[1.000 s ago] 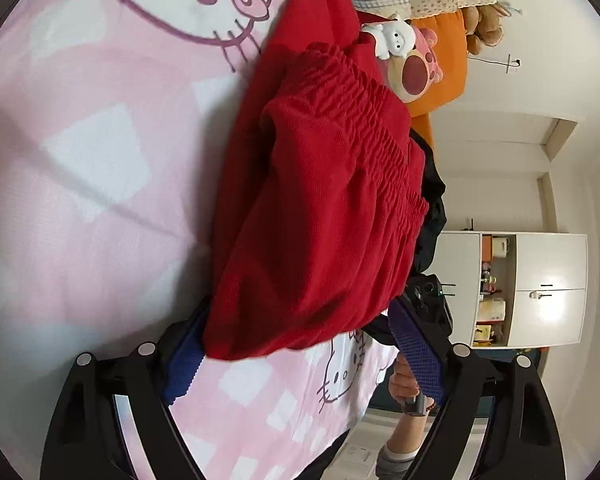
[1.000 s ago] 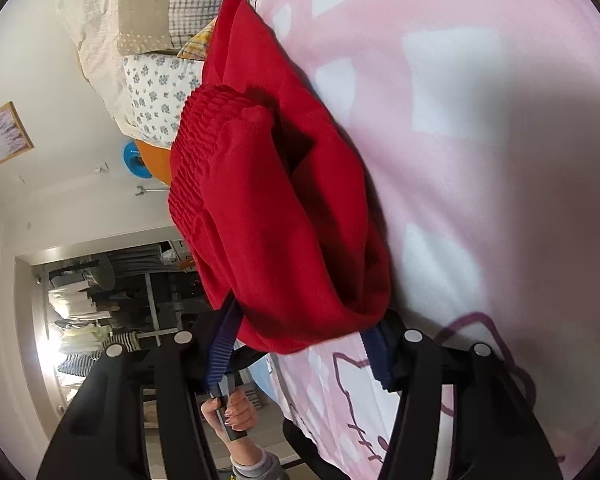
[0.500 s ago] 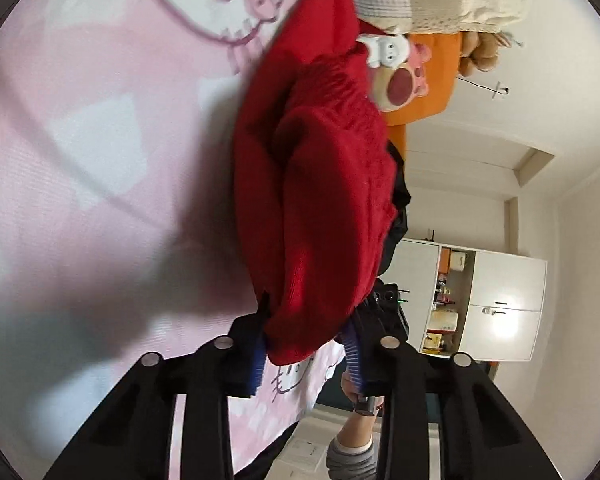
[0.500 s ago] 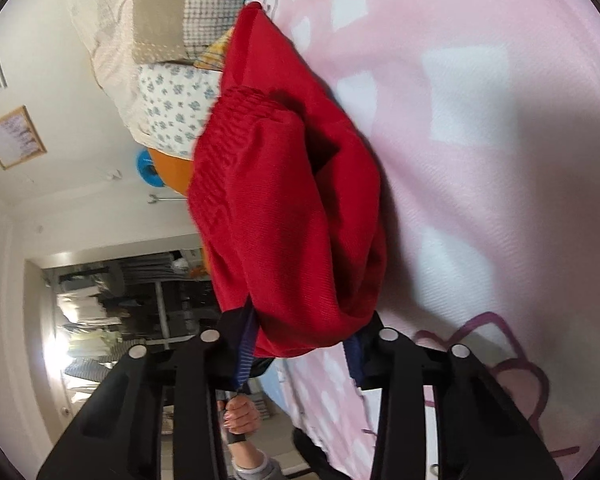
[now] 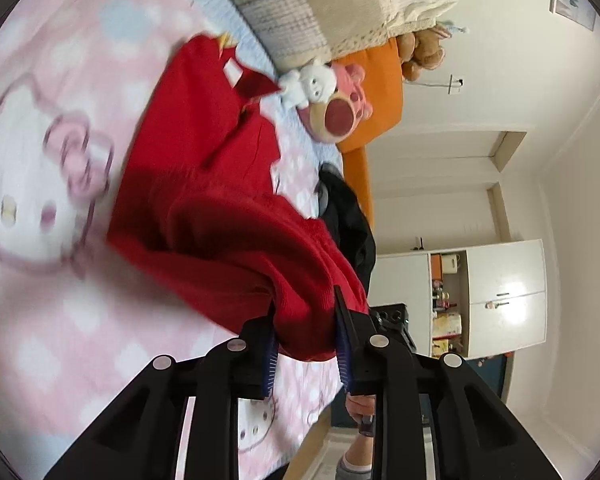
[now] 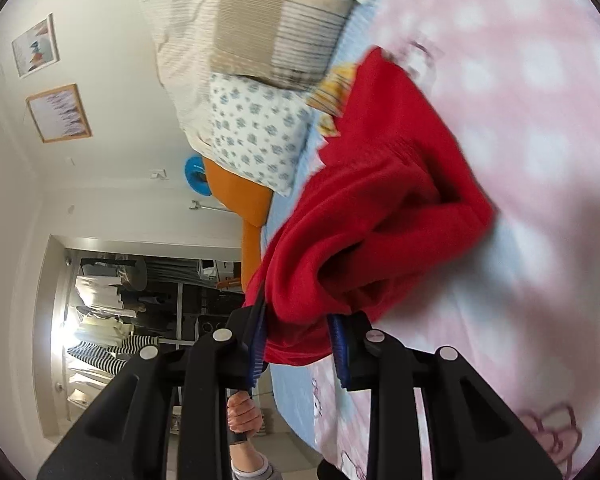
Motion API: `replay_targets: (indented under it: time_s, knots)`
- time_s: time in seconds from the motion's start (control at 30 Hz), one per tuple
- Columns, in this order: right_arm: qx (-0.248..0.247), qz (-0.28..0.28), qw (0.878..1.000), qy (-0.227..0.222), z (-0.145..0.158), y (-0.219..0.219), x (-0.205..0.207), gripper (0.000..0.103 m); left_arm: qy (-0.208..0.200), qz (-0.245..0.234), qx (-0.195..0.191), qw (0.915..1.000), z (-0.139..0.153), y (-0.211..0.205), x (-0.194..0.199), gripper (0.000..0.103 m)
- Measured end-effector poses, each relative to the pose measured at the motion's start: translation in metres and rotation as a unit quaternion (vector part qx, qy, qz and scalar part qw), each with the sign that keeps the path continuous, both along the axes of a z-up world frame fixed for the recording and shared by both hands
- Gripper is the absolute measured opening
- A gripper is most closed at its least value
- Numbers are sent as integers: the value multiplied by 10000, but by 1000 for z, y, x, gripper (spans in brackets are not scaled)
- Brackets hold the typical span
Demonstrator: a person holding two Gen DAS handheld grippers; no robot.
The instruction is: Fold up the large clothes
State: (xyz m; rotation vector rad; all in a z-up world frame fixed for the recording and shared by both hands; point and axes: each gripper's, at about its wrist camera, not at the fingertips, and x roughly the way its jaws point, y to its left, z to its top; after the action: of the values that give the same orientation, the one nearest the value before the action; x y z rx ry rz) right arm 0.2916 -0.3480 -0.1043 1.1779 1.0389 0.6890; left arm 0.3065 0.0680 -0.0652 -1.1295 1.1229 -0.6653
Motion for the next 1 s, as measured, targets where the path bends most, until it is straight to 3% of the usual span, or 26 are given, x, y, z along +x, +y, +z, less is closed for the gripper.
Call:
replay_targets:
  time_s: [0.13,0.33,0.6,0.83,0.87,0.93,1.0]
  knots:
    - [-207,5,9996,-166,25,9,54,26,17,153,105,9998,6,12,58,28]
    - [-449,-175,9986,-201,33,16,149,22,70,332,337,9989,-3,20,158,28]
    - [-693,-379,9967,-199,4,25,258,16,355,563,510,9965,-54,25,267,28]
    - [-1088,-513,9925,-216,-38,42,311,7,715,870,578,9920,-114,33,302,28]
    - [-1208,-569,9907,-245,-42,43,314,10,752,932,536,9914,-121,33,303,28]
    - [-1284,-733,9885,-325,-47,44,320,25,782,1066,341,9906,-132,33,304,28]
    - [-888,-756,9914,-599,-41,43,320,83,849,1171,-75,9895,-134,37,301,28]
